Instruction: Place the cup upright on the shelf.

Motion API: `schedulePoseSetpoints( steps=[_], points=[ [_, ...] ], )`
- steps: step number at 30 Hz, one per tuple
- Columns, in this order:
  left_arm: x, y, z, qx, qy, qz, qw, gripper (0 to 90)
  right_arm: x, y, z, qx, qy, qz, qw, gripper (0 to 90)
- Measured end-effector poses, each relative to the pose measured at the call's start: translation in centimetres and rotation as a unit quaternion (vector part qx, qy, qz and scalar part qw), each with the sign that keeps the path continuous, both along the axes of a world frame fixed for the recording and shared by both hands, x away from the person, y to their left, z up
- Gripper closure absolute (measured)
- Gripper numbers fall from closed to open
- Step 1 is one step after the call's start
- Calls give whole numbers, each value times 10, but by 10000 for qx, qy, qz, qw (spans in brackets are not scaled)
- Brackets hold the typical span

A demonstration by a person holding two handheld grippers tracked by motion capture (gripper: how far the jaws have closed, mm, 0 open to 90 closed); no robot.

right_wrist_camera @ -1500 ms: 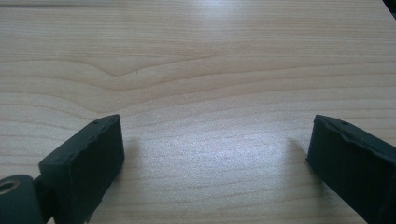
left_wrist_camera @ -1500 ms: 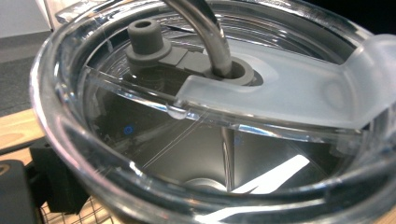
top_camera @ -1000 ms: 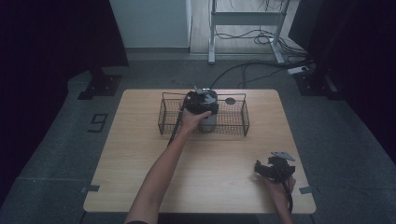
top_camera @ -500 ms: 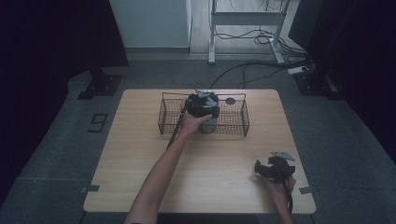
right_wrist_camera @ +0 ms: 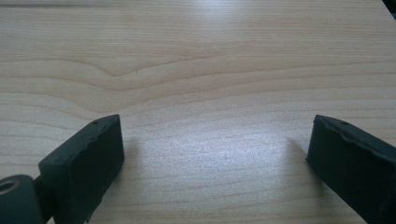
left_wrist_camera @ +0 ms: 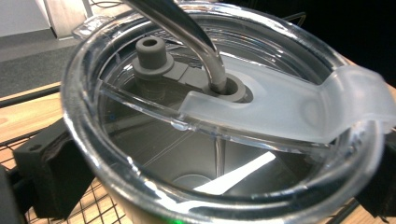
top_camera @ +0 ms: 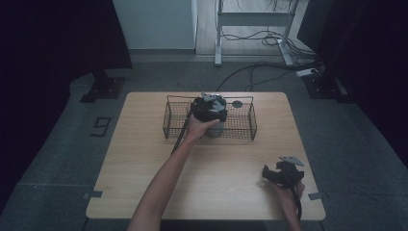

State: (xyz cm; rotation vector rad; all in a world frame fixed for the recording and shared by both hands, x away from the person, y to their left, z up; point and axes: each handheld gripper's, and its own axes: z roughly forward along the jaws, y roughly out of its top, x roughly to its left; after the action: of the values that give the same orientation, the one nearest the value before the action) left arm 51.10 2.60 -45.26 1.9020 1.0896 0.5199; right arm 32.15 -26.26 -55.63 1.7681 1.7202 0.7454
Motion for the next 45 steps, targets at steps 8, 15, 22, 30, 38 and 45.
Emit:
schedulePoseSetpoints(
  steps=[8, 15, 22, 30, 38, 45],
  points=[
    [-5, 5, 9, -100, -92, 13, 9999, 0, 0, 0, 0, -2, 0, -2, 10000, 35],
    [-12, 14, 18, -188, -193, 4, 9996, 0, 0, 0, 0, -2, 0, -1, 10000, 35],
    [-19, 25, 22, -277, -211, -3, 9994, 0, 0, 0, 0, -4, 0, -4, 10000, 35],
    [-26, 34, 26, -339, -273, -6, 9991, 0, 0, 0, 0, 1, 1, -1, 10000, 35],
    [-37, 43, 28, -358, -365, -123, 9986, 0, 0, 0, 0, 1, 1, -1, 10000, 35],
    [-47, 49, 25, -345, -367, -155, 9986, 0, 0, 0, 0, 1, 1, -1, 10000, 35]
  ],
)
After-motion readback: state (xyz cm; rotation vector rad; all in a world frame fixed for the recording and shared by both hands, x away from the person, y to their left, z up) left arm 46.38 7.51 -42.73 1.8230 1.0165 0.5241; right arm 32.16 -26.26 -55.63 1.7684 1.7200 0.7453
